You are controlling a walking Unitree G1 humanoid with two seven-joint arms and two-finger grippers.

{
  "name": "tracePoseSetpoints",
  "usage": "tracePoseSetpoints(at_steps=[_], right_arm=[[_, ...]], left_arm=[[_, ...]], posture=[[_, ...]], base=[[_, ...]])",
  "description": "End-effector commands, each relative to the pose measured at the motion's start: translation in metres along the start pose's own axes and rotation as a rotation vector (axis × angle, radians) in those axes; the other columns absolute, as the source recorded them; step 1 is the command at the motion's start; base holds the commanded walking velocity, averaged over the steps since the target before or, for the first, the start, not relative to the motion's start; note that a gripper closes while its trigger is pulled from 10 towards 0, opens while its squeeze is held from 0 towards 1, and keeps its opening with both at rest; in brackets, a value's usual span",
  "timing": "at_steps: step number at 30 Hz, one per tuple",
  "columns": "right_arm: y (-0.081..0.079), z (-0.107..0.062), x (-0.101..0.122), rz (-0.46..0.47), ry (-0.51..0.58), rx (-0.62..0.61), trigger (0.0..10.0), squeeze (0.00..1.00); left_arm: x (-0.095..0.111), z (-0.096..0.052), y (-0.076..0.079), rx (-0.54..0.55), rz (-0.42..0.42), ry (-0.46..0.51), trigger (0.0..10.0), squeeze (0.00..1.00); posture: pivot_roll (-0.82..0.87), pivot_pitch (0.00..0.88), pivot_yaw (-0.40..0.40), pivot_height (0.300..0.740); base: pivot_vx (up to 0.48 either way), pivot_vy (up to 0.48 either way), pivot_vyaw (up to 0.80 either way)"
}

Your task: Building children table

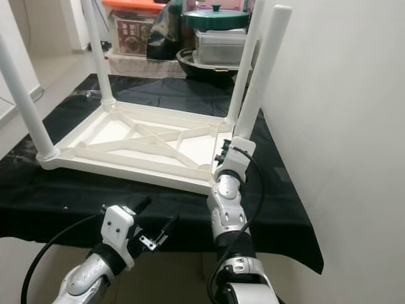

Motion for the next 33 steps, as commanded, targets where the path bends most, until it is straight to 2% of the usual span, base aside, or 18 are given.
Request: tracePoseSetpoints(at_steps=[1,2,5,6,7,8,10,11,12,13,14,18,21,27,30,31,32,33], right_arm=[[-0.006,-0.003,-0.015,0.046,-0.06,0.042,10.0,1.0],[-0.012,-0.002,-0.011,0.027,-0.022,0.115,10.0,1.0],[-0.016,-0.002,-0.008,0.023,0.004,0.171,10.0,1.0],[-0.025,-0.001,-0.004,-0.001,0.047,0.286,10.0,0.0],[-0.032,-0.002,-0.004,0.001,0.054,0.389,10.0,0.0],[-0.032,-0.002,-0.004,0.001,0.054,0.389,10.0,0.0],[-0.033,-0.003,-0.003,-0.013,0.06,0.529,10.0,0.0],[-0.033,-0.003,-0.003,-0.013,0.06,0.529,10.0,0.0],[-0.034,-0.002,0.002,-0.008,0.018,0.723,10.0,0.0],[-0.035,-0.005,0.003,-0.011,-0.007,0.804,10.0,0.0],[-0.035,-0.005,0.003,-0.011,-0.007,0.804,10.0,0.0],[-0.039,-0.026,0.014,-0.025,-0.04,1.134,10.0,0.0],[-0.044,-0.052,0.012,-0.032,-0.104,1.428,10.0,0.0],[-0.049,-0.067,0.007,-0.051,-0.151,1.62,10.0,0.0],[-0.052,-0.07,0.002,-0.071,-0.179,1.66,10.0,0.0],[-0.055,-0.07,-0.005,-0.114,-0.206,1.655,10.0,0.0],[-0.057,-0.068,-0.01,-0.149,-0.224,1.637,6.5,0.0],[-0.058,-0.067,-0.014,-0.176,-0.236,1.624,0.0,0.0]], left_arm=[[-0.002,-0.001,0.0,0.003,0.004,-0.007,10.0,0.0],[-0.003,-0.001,0.0,0.003,0.002,-0.008,10.0,0.0],[-0.003,-0.001,0.0,0.003,0.001,-0.009,10.0,0.0],[-0.003,-0.001,0.0,0.002,0.0,-0.01,10.0,0.0],[-0.003,-0.002,0.0,0.001,-0.002,-0.011,10.0,0.0],[-0.003,-0.002,0.0,0.001,-0.002,-0.011,10.0,0.0],[-0.003,-0.001,0.0,-0.003,-0.001,-0.013,10.0,0.0],[-0.003,-0.001,0.0,-0.003,-0.001,-0.013,10.0,0.0],[-0.003,0.0,-0.001,-0.001,0.001,-0.013,10.0,0.0],[-0.003,0.0,-0.001,0.0,0.002,-0.012,10.0,0.0],[-0.003,0.0,-0.001,0.0,0.002,-0.012,10.0,0.0],[-0.004,0.001,-0.002,-0.001,0.005,-0.015,10.0,0.0],[-0.004,0.002,-0.002,-0.004,0.004,-0.016,10.0,0.0],[-0.004,0.002,-0.002,-0.004,0.004,-0.015,10.0,0.0],[-0.004,0.002,-0.002,-0.004,0.004,-0.014,10.0,0.0],[-0.004,0.002,-0.002,-0.004,0.005,-0.014,10.0,0.0],[-0.004,0.002,-0.002,-0.004,0.006,-0.013,10.0,0.0],[-0.003,0.002,-0.002,-0.004,0.007,-0.014,10.0,0.0]], posture=[[0.06,0.004,-0.06,0.74],[0.06,0.006,-0.058,0.74],[0.06,0.001,-0.062,0.74],[0.06,0.009,-0.058,0.74],[0.06,0.003,-0.056,0.74],[0.06,0.003,-0.056,0.74],[0.07,0.002,-0.061,0.74],[0.07,0.002,-0.061,0.74],[0.07,0.002,-0.062,0.74],[0.07,0.002,-0.062,0.74],[0.07,0.002,-0.062,0.74],[0.06,0.0,-0.06,0.74],[0.07,0.0,-0.058,0.74],[0.07,0.0,-0.061,0.74],[0.07,0.002,-0.059,0.74],[0.07,0.002,-0.06,0.74],[0.07,0.002,-0.06,0.74],[0.07,0.004,-0.059,0.74]], base=[[0.0,0.0,0.0],[0.0,0.0,0.0],[0.0,0.0,0.0],[0.0,0.0,0.0],[0.0,0.0,0.0],[0.0,0.0,0.0],[0.0,0.0,0.0],[0.0,0.0,0.0],[0.0,0.0,0.0],[0.0,0.0,0.0],[0.0,0.0,0.0],[0.0,0.0,0.0],[0.0,0.0,0.0],[0.0,0.0,0.0],[0.0,0.0,0.0],[0.0,0.0,0.0],[0.0,0.0,0.0],[0.0,0.0,0.0]])
Point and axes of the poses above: a point about 5 cm out from each wrist's last joint towards the gripper, its own z axis pointing out of the wrist towards the gripper, its own x axis along the axis of the wrist's last joint, y = z × x, the point moved 4 cm from there along z, pointing out of the wrist towards the gripper, and after that the axes turned 3 degrees about -z, right-handed, at the moved point
